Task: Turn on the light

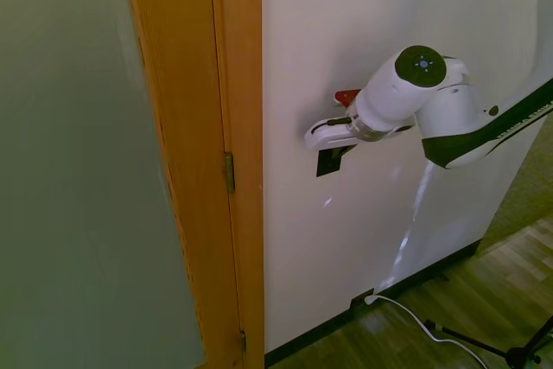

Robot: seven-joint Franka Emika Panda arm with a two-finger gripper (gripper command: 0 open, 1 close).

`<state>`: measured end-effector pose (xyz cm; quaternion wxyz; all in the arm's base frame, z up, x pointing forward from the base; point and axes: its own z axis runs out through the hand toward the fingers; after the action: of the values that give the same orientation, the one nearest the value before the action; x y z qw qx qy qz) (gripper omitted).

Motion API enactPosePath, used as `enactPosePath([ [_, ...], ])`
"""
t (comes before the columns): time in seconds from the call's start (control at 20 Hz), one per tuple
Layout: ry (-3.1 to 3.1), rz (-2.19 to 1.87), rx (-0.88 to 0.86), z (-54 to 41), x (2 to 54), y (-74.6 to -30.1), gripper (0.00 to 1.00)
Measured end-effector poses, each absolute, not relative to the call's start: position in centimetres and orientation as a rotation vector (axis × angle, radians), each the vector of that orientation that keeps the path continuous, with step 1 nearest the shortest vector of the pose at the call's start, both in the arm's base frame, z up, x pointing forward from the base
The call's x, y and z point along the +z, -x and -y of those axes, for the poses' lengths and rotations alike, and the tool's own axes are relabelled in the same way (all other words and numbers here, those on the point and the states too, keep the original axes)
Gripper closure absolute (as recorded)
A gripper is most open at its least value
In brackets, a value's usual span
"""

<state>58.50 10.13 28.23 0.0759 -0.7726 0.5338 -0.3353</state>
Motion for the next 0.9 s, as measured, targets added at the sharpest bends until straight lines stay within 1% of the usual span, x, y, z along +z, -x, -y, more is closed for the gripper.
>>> enactPosePath([
  [0.35,2.301,-1.567,-0.984,-9.52,28.32,-58.19,0.0],
  [0.9,2.273,-1.566,-0.999,-9.34,28.69,-57.82,0.0],
])
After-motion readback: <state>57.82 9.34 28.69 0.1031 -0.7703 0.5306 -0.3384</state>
